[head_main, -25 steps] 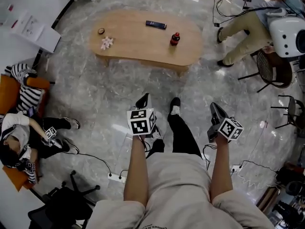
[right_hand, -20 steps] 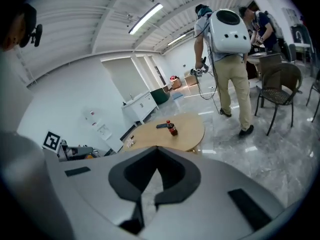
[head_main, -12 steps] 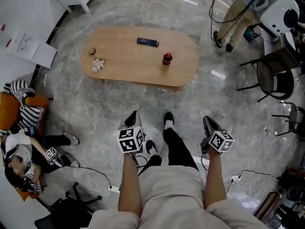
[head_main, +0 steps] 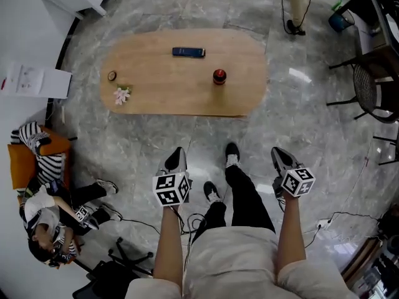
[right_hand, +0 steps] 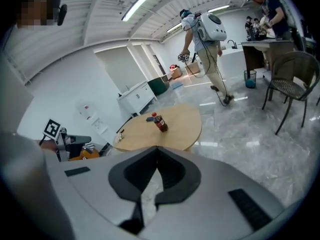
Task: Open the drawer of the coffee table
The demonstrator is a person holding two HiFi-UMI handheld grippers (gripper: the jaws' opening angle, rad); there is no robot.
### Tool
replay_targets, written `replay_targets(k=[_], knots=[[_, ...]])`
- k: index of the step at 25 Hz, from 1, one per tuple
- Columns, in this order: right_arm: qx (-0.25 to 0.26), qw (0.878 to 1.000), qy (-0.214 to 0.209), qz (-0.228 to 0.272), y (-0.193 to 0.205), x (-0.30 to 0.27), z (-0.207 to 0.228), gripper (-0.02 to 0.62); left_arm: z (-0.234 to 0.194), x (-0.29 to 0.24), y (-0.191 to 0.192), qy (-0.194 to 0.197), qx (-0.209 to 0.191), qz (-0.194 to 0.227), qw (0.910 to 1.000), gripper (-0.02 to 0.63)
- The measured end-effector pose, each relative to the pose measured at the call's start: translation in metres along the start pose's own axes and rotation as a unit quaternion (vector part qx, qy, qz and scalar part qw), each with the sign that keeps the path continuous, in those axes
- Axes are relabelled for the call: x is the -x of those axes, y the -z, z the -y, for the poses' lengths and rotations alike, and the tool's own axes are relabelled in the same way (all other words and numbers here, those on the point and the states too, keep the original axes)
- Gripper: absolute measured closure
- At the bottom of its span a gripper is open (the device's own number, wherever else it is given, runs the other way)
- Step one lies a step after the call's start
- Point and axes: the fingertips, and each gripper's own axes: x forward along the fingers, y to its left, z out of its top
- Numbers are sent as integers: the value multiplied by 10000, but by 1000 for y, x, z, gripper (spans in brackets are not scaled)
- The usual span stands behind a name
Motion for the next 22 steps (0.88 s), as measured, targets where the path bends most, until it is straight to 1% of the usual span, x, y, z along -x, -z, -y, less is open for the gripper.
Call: replay_targets(k=[3, 6, 9, 12, 15, 18, 20, 22], knots=[[-15, 9999, -138, -6, 14, -45, 15, 580, -21, -30, 24, 24, -177, -284, 9994, 595], [68, 9995, -275, -123, 39, -80, 27, 580, -35, -59, 60, 18, -111, -508, 9986, 595], [345, 9988, -278, -230, 66, -109, 46, 580, -43, -96, 102, -26, -158, -647, 9978, 595], [606, 9976, -194, -254, 92, -144, 80, 580, -54, -142, 135, -46, -180, -688, 9975, 595], [694, 9971, -227, -233, 118, -177, 118, 580, -74, -180, 157, -70, -134, -443, 9989, 594], [710, 9973, -146, -85, 129, -208, 162, 580, -104, -224, 176, -76, -296, -101, 9995, 595], [693, 9974, -133, 168, 133, -229, 192, 580, -129, -252, 189, -101, -402, 139, 9990, 595], [844, 9952, -183, 469, 138, -250, 215, 580, -154, -281, 198, -177, -667, 384, 9969, 595]])
